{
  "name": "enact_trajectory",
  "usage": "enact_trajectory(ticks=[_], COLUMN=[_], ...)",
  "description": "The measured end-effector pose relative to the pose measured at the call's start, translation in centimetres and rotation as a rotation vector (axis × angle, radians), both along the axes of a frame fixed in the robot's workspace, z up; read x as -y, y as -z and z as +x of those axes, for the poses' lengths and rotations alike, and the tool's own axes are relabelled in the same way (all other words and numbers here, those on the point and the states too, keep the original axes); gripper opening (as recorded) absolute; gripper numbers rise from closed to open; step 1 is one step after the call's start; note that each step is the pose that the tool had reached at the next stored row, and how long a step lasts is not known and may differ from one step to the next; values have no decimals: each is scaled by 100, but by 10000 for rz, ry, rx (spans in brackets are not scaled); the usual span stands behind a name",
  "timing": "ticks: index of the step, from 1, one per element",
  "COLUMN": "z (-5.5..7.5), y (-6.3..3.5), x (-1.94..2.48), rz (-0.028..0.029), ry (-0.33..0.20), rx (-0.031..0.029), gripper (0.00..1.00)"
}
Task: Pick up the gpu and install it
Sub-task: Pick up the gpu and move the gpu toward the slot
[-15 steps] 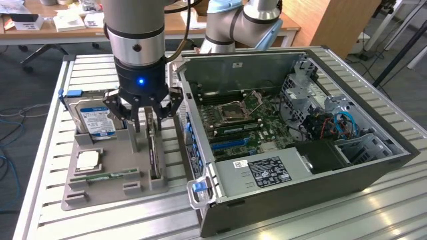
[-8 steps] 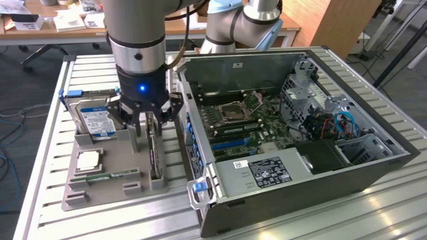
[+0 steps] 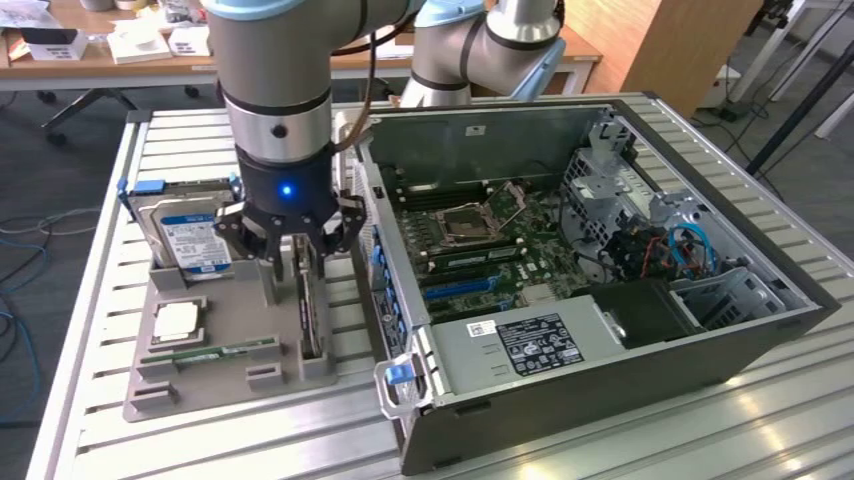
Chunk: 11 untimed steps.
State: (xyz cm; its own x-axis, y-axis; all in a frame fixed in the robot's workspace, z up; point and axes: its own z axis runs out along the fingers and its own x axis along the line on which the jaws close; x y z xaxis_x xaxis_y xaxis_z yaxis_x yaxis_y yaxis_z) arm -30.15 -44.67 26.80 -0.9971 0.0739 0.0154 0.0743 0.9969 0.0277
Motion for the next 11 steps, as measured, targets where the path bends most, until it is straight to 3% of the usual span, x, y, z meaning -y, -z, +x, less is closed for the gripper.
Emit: enact_trajectory(ticks=[11], z=[0], y=[196], x=[0], rz=[1], ry=[-25], rx=[1], gripper=[49])
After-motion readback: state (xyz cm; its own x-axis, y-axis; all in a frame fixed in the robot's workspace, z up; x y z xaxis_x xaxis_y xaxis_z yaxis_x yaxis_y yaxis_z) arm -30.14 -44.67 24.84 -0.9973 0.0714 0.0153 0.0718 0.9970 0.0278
